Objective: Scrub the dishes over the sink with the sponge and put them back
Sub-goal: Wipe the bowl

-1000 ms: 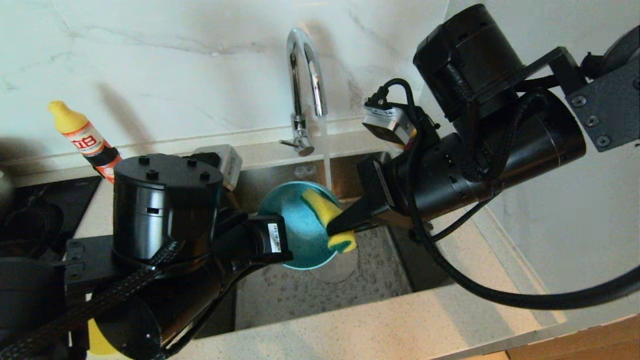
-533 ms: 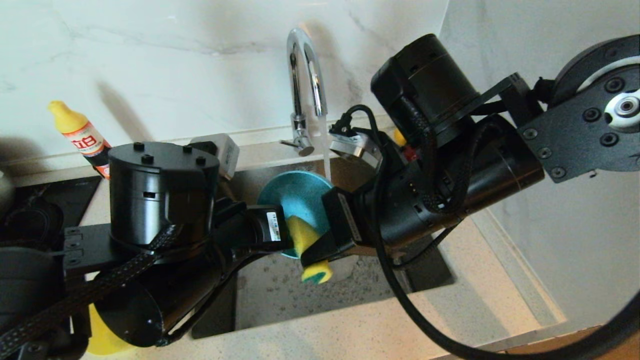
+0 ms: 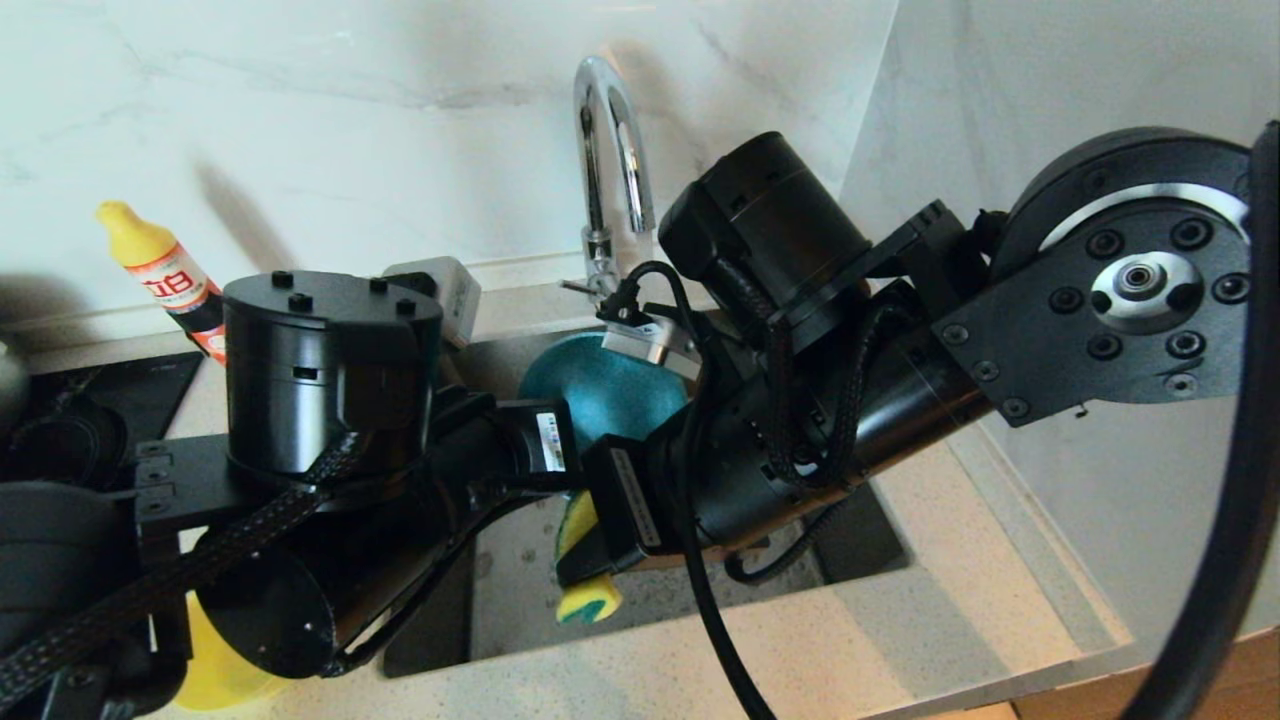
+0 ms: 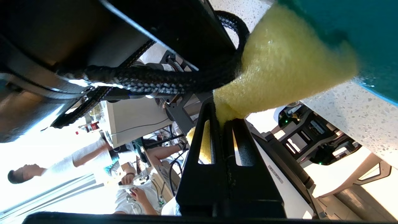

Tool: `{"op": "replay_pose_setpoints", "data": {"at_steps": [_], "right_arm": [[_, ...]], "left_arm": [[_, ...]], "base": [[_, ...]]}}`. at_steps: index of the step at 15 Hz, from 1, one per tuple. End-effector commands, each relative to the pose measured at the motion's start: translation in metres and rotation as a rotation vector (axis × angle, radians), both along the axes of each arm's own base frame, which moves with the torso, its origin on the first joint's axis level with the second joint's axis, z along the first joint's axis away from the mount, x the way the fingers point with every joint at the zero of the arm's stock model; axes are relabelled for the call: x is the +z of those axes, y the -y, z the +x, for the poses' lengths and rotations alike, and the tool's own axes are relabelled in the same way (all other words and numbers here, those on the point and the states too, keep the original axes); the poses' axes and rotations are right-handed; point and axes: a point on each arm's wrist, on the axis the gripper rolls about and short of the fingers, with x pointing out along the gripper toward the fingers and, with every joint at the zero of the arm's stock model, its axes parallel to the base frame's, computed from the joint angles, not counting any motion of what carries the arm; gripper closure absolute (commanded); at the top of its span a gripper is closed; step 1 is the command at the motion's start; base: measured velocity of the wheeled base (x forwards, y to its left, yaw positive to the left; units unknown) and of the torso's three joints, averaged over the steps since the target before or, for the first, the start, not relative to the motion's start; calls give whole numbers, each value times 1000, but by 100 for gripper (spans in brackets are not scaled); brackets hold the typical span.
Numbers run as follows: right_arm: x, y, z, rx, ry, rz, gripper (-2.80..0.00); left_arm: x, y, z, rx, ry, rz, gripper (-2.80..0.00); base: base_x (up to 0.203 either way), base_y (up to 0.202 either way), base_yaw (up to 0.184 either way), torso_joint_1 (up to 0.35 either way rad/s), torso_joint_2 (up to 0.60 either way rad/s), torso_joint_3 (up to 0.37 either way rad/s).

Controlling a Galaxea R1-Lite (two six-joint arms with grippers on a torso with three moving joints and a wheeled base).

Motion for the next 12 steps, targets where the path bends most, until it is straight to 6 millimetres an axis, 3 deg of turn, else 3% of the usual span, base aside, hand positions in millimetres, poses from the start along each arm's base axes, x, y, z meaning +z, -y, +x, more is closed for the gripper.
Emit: {"op": "replay_pose_setpoints", "data": {"at_steps": [1, 7, 12], "right_arm": [[3, 4, -1, -22, 12, -5, 0], [41, 59, 2, -159, 94, 52, 0], [68, 98, -9, -223, 151, 110, 0]], "left_arm": [[-1, -1, 0, 7, -1, 0, 0], [-7, -3, 3, 23, -16, 8, 0], [-11, -12, 11, 59, -34, 17, 0]], "base": [[0, 0, 0, 0, 0, 0], [0, 0, 0, 0, 0, 0], [0, 0, 0, 0, 0, 0]]}}
